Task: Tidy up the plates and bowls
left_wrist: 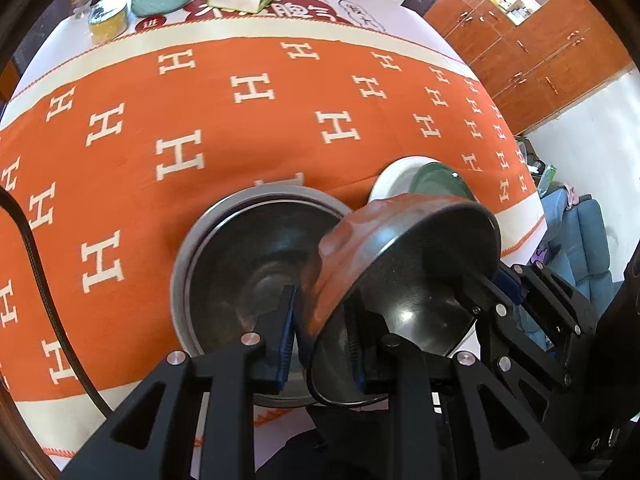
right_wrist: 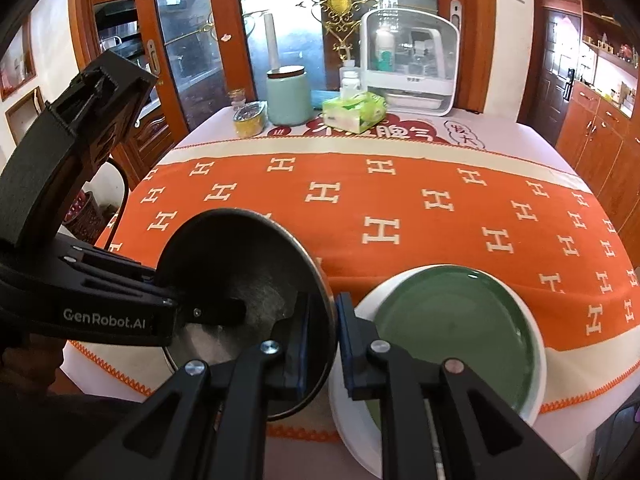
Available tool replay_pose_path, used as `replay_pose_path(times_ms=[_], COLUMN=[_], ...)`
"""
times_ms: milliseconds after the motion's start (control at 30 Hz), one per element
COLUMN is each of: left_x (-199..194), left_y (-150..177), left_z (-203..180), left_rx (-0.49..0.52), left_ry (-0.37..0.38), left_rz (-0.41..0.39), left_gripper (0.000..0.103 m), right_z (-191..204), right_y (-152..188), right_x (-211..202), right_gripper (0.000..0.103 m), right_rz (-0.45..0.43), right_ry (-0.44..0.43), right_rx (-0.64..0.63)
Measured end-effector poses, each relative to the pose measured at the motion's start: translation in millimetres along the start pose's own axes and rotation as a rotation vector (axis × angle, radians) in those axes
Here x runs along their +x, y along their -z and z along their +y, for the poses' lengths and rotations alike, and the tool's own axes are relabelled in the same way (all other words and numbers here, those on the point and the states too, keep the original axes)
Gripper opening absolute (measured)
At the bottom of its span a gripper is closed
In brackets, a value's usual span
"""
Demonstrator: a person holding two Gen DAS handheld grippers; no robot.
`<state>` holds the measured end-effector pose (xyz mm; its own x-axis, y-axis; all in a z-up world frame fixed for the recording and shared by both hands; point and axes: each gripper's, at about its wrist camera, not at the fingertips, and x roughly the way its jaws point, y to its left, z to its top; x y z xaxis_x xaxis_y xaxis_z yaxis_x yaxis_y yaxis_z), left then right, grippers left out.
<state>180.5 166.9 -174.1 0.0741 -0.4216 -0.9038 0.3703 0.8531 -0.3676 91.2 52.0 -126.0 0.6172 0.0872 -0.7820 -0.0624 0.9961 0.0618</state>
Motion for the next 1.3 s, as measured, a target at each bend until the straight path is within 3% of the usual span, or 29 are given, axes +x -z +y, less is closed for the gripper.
replay_pose_path(times_ms=[567,800,967,1033,1100,1300], left_x=[20,18,14,11,9,-2], left_y=[-9,-9,-9,-9,-8,-5], left_z=[34,33,29,25,23,21], left_rx=[-0.079,-0.078,-0.051,-0.026,-0.008,0.010], left_ry=[-0.037,-0.045,-0.063,-0.097,-0.115,-0.117], left_rz=[0.077,0.073,0.062,0.054,0.040,0.012], left_gripper=[0.024,0.027,0.032,0.040,0.042,0.048], right_z=[14,15,12,9,5,-9], right_y=[-3,-3,0,1,3,2], right_x=[35,33,27,25,23,15], right_gripper=[0.015,0.026,0.029,0.034,0.037,0.039], right_rz=[0.120,0.132,0.136,0.141,0.147,0.161], right_ry=[-0.027,-0.037,-0.033,-0.026,-0.020,-0.026], right_rx=[-0.049,-0.055,-0.043,-0.036,-0.024,0.032])
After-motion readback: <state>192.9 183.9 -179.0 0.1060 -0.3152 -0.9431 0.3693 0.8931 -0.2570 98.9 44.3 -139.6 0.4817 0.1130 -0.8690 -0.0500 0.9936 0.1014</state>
